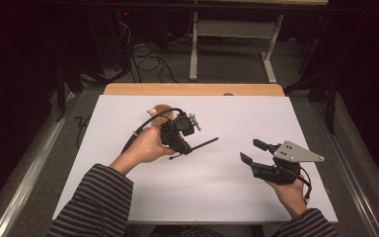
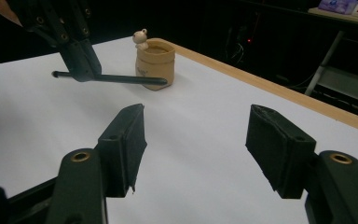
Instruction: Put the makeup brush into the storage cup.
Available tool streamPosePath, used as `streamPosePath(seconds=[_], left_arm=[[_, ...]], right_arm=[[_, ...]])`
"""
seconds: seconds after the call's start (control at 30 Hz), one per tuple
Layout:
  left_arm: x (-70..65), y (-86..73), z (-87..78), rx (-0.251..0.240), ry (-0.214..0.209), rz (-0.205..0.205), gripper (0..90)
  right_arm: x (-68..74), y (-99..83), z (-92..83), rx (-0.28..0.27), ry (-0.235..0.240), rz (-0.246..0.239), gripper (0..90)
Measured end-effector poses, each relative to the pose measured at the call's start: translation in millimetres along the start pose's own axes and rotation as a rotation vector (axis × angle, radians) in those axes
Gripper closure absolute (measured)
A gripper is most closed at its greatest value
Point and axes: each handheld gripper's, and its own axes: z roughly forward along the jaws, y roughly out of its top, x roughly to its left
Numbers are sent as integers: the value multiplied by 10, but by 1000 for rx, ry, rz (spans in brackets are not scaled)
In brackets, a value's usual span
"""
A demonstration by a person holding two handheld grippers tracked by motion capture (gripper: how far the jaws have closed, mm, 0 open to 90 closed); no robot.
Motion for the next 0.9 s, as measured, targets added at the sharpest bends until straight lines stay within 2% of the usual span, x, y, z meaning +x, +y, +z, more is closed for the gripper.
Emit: streamPosePath(seconds=[0.27,0.9], left_arm=[[-43,75,36,16,-7,16,835],[-106,228,81,39,-26,45,835]], right_arm=[[56,85,106,16,31,-36,409],[186,230,360,54,72,-107,423]])
